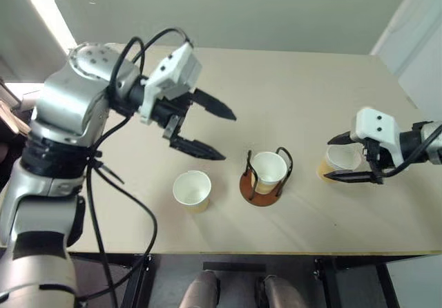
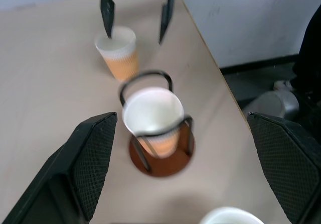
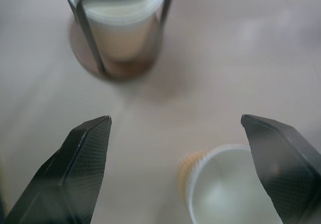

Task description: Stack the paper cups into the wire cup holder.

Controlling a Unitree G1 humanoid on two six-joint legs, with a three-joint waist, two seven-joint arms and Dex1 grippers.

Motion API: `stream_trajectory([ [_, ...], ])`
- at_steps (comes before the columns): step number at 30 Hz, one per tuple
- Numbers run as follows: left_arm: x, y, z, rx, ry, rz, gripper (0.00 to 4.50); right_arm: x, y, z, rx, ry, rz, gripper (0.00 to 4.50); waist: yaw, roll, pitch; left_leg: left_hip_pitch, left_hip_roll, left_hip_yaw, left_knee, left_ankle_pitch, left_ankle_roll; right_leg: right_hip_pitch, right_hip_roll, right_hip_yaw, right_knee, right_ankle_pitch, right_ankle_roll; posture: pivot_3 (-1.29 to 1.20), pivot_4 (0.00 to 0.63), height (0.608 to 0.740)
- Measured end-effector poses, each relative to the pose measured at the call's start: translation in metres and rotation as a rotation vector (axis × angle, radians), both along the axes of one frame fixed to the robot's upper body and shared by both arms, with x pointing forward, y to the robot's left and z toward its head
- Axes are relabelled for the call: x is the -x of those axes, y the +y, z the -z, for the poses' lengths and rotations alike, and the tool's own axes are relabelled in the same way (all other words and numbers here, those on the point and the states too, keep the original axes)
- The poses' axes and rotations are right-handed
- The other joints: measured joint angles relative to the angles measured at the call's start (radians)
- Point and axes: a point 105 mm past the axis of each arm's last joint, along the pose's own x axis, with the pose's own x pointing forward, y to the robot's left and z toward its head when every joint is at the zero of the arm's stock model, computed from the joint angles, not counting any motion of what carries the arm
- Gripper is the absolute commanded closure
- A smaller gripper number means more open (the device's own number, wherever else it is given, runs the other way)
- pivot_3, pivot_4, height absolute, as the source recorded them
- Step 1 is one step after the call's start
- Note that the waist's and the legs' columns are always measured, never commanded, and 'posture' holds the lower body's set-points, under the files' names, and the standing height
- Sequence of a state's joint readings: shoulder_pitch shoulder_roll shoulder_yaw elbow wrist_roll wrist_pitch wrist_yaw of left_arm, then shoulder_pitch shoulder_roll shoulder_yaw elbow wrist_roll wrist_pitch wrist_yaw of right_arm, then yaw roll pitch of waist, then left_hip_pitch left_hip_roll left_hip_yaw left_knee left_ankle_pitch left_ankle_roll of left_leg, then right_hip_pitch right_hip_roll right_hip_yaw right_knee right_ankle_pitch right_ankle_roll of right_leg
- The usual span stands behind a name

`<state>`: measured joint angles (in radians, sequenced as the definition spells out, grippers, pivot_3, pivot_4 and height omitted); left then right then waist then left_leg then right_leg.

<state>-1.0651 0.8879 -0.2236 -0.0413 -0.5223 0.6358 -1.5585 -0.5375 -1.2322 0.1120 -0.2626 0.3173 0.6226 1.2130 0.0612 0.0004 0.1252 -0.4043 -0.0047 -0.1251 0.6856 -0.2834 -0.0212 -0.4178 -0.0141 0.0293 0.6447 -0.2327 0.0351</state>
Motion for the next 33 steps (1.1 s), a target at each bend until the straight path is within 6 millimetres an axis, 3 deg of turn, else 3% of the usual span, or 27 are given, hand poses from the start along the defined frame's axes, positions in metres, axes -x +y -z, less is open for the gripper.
stream_trajectory([
  [8, 0.001, 0.016, -0.001, 0.045, -0.001, -0.117, 0.05, -0.015, -0.028, 0.022, 0.134, 0.017, 0.038, 0.19, -0.010, 0.000, 0.000, 0.003, 0.000, 0.001, 0.000, 0.000, 0.000, 0.001, 0.000, 0.000, 0.002, 0.000, 0.000, 0.00, 0.150, 0.740],
  [16, 0.007, 0.025, -0.001, 0.054, -0.004, -0.170, 0.05, -0.026, -0.026, 0.025, 0.166, 0.005, 0.002, 0.19, -0.012, 0.000, 0.000, 0.003, 0.000, 0.001, -0.001, 0.000, 0.000, 0.001, 0.000, 0.001, 0.002, 0.000, 0.000, 0.00, 0.150, 0.740],
  [20, 0.008, 0.031, 0.005, 0.040, 0.013, -0.195, 0.00, -0.026, -0.022, 0.034, 0.185, 0.028, -0.033, 1.15, -0.012, 0.000, 0.000, 0.003, 0.000, 0.001, -0.001, 0.000, 0.000, 0.001, 0.000, 0.001, 0.002, 0.000, 0.000, 0.00, 0.150, 0.740],
  [29, 0.011, 0.047, 0.014, -0.003, 0.017, -0.222, 0.00, -0.031, -0.016, 0.034, 0.193, 0.019, -0.072, 4.45, -0.015, 0.000, 0.000, 0.004, 0.000, 0.001, -0.002, 0.000, 0.000, 0.000, 0.000, 0.001, 0.002, 0.000, -0.001, 0.00, 0.150, 0.740],
  [33, 0.005, 0.064, 0.016, -0.014, 0.016, -0.267, 0.00, -0.031, -0.010, 0.035, 0.171, 0.031, -0.090, 4.45, -0.014, 0.000, 0.000, 0.003, 0.000, 0.001, -0.002, 0.000, 0.000, 0.000, 0.000, 0.001, 0.001, 0.000, -0.001, 0.00, 0.150, 0.740],
])
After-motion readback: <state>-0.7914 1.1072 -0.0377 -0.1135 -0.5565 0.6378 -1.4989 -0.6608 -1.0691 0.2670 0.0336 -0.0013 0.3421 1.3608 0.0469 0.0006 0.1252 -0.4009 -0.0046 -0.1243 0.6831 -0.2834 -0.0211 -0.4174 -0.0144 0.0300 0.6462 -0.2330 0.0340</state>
